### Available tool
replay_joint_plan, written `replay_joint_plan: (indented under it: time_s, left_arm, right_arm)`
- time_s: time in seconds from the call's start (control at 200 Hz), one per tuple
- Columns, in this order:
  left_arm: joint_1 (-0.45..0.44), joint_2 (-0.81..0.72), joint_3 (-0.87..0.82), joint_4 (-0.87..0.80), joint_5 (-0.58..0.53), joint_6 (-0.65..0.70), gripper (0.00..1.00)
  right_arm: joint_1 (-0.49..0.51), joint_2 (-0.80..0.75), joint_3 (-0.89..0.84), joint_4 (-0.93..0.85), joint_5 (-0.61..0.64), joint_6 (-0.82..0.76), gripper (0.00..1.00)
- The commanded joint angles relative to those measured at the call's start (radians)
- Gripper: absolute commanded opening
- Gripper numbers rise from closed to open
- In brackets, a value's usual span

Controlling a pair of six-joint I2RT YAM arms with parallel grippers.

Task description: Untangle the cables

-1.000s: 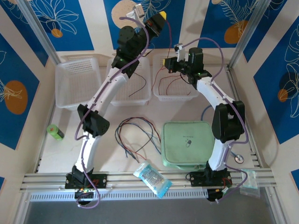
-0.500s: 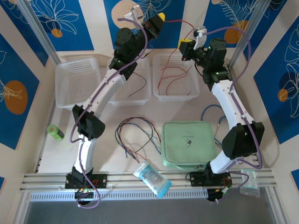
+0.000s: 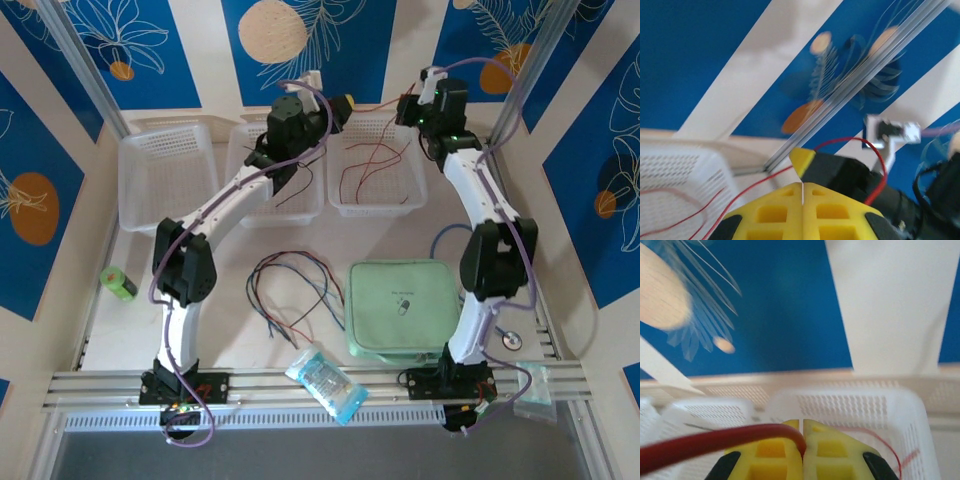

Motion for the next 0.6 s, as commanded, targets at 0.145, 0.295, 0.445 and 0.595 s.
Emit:
replay_joint_plan:
  time_s: [0.145,0.295,0.445,0.595]
  left_arm:
    - [-0.030,0.215,0.200,-0.437,0.011,0.159,0.00]
    - [-0.052,0.342,0.362,-0.643,-0.002,0.220,0.00]
    - [-0.058,0.391,0.389,-0.712,-0.006,0.228,0.00]
    - [-0.058,0.395,0.390,-0.724,0.003,0.229,0.00]
  right_arm:
    - [0.022,0.261,0.280,-0.461,0.106,-0.049,0.00]
    - [0.043,0.418,0.474,-0.680,0.106,-0.090,0.00]
    - [0.058,0.475,0.514,-0.732,0.096,-0.102,0.01]
    - [0.067,0.507,0.534,-0.771,0.109,-0.113,0.05]
